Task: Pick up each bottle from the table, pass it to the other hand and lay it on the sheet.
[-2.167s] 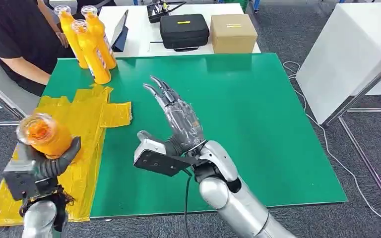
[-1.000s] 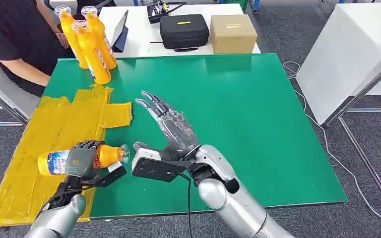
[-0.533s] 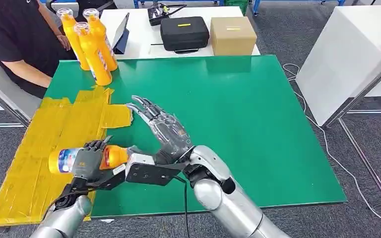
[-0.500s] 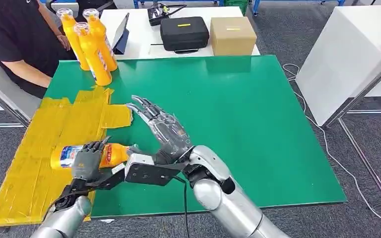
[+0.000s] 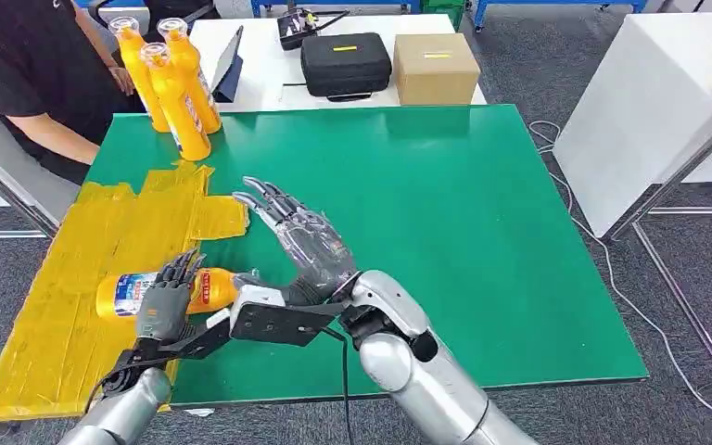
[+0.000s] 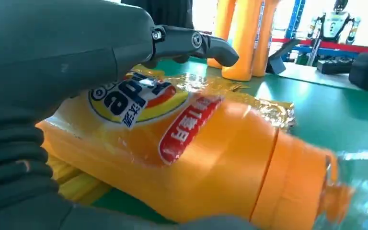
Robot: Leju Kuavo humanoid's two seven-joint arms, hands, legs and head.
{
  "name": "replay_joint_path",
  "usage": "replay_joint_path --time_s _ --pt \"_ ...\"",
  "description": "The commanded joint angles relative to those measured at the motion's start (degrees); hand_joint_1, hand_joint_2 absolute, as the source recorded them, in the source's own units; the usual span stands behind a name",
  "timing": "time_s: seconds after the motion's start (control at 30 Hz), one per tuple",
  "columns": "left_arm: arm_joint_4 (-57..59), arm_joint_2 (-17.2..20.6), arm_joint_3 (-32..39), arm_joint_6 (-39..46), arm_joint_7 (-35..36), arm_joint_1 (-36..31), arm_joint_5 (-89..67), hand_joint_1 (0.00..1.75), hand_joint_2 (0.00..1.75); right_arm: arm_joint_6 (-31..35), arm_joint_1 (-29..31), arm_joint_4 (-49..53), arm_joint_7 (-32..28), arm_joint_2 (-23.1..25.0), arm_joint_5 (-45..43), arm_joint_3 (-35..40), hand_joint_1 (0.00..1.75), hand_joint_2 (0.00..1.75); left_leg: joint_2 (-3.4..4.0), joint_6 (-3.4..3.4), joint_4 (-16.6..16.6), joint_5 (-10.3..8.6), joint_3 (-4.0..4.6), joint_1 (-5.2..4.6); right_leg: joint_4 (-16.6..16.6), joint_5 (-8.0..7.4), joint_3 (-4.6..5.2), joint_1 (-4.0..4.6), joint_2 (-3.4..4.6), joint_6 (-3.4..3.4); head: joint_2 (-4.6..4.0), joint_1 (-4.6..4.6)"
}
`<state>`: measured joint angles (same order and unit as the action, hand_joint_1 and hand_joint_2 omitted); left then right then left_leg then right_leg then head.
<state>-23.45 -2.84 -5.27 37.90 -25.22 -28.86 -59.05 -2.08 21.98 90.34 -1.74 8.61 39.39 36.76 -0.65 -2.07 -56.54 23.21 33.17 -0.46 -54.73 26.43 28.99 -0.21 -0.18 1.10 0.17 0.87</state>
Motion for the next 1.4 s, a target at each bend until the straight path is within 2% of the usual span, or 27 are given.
replay_joint_path --time_s 0.03,0.07,0.17,0.23,0.3,0.43,0.67,0.77,0.9,1.07,1.4 --pt "-19.6 1.8 -1.7 -9.0 -8.7 5.9 21.7 0.00 0.00 6.2 2.9 -4.8 -9.0 0.4 -6.7 -7.4 0.00 0.00 0.13 0.12 0.0 0.00 0.07 0.03 0.0 -0.03 0.09 0.02 0.10 0.00 0.02 0.02" --pt "-28.4 3.0 -2.9 -11.5 -8.2 8.3 26.1 0.00 0.00 7.8 2.7 -5.4 -12.2 0.1 -8.4 -8.5 0.00 0.00 0.19 0.18 0.0 0.01 0.14 0.07 0.0 -0.06 0.15 0.06 0.14 0.00 0.00 0.00" --pt "-54.7 6.4 -3.6 -17.3 -6.7 14.2 41.0 0.00 0.00 9.4 3.0 -7.6 -16.6 -0.3 -12.4 -11.7 0.00 0.00 0.16 0.11 -0.1 0.02 0.20 0.11 0.0 -0.04 0.19 0.10 0.13 -0.01 0.00 0.02" --pt "-64.2 6.3 -1.8 -19.5 -5.6 13.4 47.5 0.00 0.00 9.9 3.3 -7.3 -16.9 0.1 -13.0 -13.2 0.00 0.00 0.28 0.18 -0.2 0.08 0.38 0.16 -0.1 -0.01 0.37 0.14 0.23 0.00 0.00 0.02" --pt "-67.3 5.9 -0.5 -20.9 -4.5 11.1 51.1 0.00 0.00 10.1 2.2 -6.7 -16.9 -0.2 -13.1 -14.0 0.00 0.00 0.19 0.19 -0.4 0.11 0.59 0.20 -0.2 0.06 0.56 0.17 0.11 0.00 0.00 0.02" --pt "-67.0 5.4 0.3 -22.8 -4.7 10.1 54.9 0.00 0.00 10.8 0.9 -6.9 -18.4 -0.4 -14.1 -14.1 0.00 0.00 0.01 0.12 -0.1 0.02 0.56 0.11 0.0 0.03 0.52 0.08 0.02 0.01 0.00 -0.02" --pt "-65.0 4.1 -0.5 -26.3 -6.4 10.8 58.9 0.00 0.00 13.6 0.4 -8.9 -21.4 -0.2 -16.5 -13.2 0.00 0.00 0.15 0.13 0.0 0.00 0.54 0.08 0.1 -0.02 0.58 0.05 0.12 0.01 0.00 0.00" --pt "-63.1 2.3 -2.8 -29.3 -6.0 10.5 59.9 0.00 0.00 17.3 0.2 -10.1 -23.7 1.3 -18.9 -13.1 0.00 0.00 0.08 0.13 0.0 0.00 0.54 0.07 0.1 0.00 0.56 0.04 0.04 0.02 0.00 0.02" --pt "-61.5 1.1 -5.0 -29.7 -5.1 8.4 58.3 0.00 0.00 18.0 0.2 -8.9 -23.0 1.2 -19.0 -12.5 0.00 0.00 0.01 0.14 0.0 0.01 0.56 0.09 0.1 0.03 0.56 0.06 -0.03 0.03 0.00 0.00" --pt "-61.9 1.3 -4.5 -30.1 -4.7 8.5 58.4 0.00 0.00 18.1 0.1 -8.7 -22.8 1.0 -19.0 -12.5 0.00 0.00 0.07 0.15 -0.1 0.03 0.58 0.09 0.1 0.03 0.58 0.05 0.03 0.02 0.02 0.02" --pt "-62.0 -0.6 -3.9 -32.8 -3.3 8.3 58.0 0.00 0.00 19.0 -0.4 -6.1 -21.2 1.3 -17.4 -13.2 0.00 0.00 0.06 0.13 -0.1 0.00 0.65 0.06 0.0 0.03 0.69 0.02 0.01 0.02 0.00 0.02"
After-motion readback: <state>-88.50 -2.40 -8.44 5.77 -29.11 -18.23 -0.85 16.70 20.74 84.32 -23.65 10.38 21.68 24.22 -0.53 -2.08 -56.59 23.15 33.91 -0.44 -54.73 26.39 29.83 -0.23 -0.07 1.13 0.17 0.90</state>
